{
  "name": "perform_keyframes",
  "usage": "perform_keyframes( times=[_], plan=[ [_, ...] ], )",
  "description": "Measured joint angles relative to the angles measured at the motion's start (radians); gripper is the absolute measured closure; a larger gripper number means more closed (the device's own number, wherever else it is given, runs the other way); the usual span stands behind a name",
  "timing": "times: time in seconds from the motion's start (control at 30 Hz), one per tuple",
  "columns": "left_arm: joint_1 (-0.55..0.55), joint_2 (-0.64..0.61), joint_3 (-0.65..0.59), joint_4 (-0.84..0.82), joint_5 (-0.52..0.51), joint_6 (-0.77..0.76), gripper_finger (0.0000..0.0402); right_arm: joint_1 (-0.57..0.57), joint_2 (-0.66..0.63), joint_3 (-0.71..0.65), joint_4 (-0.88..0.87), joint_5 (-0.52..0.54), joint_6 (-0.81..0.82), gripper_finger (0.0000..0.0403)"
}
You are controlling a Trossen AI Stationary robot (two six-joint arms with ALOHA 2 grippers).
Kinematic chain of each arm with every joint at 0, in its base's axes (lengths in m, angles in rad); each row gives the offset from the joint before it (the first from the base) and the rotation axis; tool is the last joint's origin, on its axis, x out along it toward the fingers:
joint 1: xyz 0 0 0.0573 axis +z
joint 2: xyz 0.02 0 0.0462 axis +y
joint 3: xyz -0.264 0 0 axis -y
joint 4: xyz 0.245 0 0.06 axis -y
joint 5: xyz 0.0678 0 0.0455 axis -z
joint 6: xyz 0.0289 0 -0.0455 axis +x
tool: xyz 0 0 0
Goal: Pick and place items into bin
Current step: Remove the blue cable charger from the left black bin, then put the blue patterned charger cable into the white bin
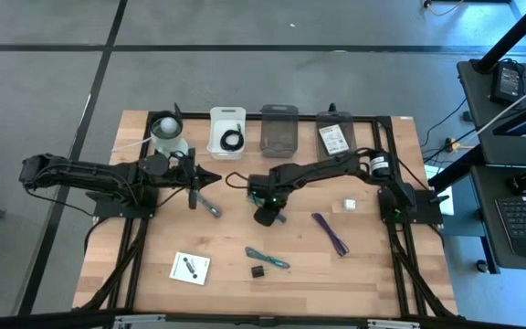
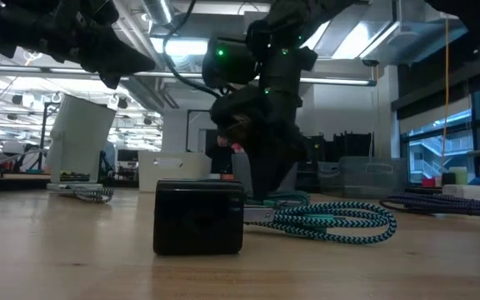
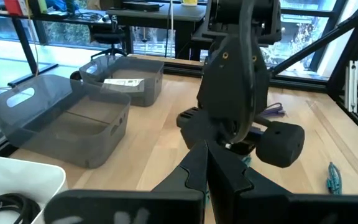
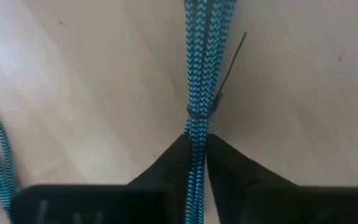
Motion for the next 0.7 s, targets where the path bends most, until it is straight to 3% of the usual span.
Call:
perform_keyframes(
  times=[0.33,0.47,0.57,0.7],
  plan=[
    [0.000,0.000,0.000,0.005,-0.037,-0.046,0.0400,0.000,-0.102,0.052,-0.015,-0.008,-0.115,0.0247],
    [0.000,0.000,0.000,0.021,-0.037,-0.084,0.0400,0.001,-0.204,0.049,-0.072,0.123,-0.187,0.0220],
    [0.000,0.000,0.000,0.042,-0.037,-0.089,0.0400,-0.001,-0.326,-0.017,-0.049,0.208,-0.228,0.0214],
    [-0.005,0.001,0.014,0.057,-0.059,-0.087,0.0400,-0.005,-0.560,-0.249,0.098,0.217,-0.243,0.0221]
  ],
)
